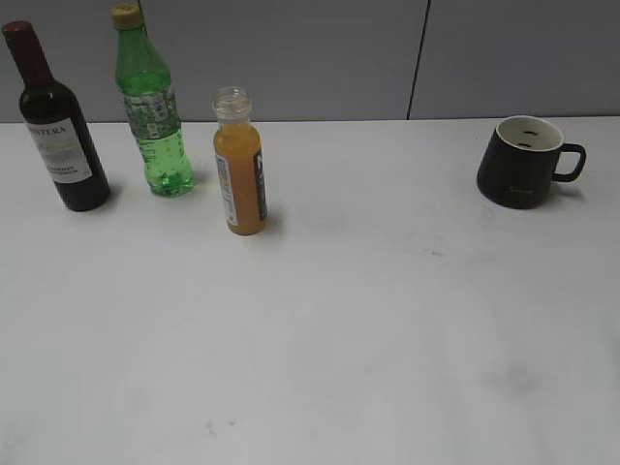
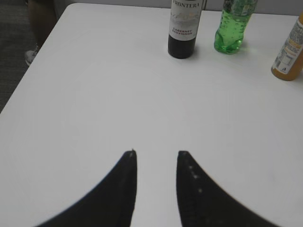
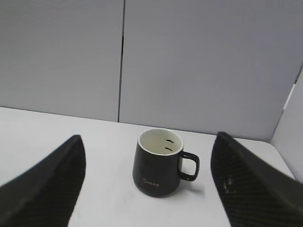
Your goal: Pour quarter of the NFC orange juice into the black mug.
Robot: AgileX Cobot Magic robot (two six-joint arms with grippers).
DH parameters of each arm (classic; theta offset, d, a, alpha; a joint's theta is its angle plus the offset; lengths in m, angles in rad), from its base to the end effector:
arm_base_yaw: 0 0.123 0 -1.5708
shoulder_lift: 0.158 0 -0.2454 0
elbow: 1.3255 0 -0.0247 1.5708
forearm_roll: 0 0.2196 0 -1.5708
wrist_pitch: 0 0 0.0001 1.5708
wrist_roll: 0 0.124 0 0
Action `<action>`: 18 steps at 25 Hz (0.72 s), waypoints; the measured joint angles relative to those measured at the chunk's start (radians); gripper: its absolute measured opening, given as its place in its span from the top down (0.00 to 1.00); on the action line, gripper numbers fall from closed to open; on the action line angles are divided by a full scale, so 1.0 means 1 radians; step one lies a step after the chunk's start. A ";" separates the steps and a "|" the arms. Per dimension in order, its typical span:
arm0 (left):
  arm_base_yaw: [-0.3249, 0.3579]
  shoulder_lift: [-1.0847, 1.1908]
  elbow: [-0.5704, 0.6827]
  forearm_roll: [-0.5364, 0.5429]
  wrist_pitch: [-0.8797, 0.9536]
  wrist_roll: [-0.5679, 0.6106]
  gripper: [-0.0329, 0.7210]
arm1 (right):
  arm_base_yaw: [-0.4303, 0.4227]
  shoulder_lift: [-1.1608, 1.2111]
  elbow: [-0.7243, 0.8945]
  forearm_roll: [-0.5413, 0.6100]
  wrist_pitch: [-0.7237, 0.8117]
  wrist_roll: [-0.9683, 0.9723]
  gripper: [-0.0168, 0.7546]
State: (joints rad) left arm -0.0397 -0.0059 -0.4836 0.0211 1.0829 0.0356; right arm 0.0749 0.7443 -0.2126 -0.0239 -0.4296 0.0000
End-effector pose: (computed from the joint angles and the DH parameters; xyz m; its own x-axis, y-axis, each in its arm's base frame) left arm 0.0365 0.0009 0.2405 -0.4827 0.0647 -0.8734 0.0454 0.9978 0.0488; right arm 0.1802 0.0148 0.2415 -0.0130 -0.0228 -0.9997 -0.0851 0.9961 -0.0216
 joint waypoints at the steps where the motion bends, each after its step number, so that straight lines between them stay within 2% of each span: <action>1: 0.000 0.000 0.000 0.000 0.000 0.000 0.65 | 0.000 0.069 0.000 0.005 -0.057 0.000 0.16; 6: 0.000 0.000 0.000 0.000 0.000 0.000 0.65 | 0.000 0.367 0.000 0.069 -0.363 0.000 0.16; 10: 0.000 0.000 0.000 0.000 0.000 0.000 0.65 | 0.000 0.588 0.000 0.104 -0.545 -0.006 0.16; 14: 0.000 0.000 0.000 0.000 0.000 0.000 0.65 | 0.000 0.779 -0.009 0.167 -0.667 -0.019 0.16; 18: 0.000 0.000 0.000 0.000 0.000 0.000 0.65 | -0.001 0.910 -0.051 0.218 -0.719 -0.071 0.16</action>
State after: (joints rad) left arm -0.0397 -0.0059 -0.4836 0.0211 1.0829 0.0356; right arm 0.0741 1.6543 -0.2634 0.1939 -1.1485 -0.0710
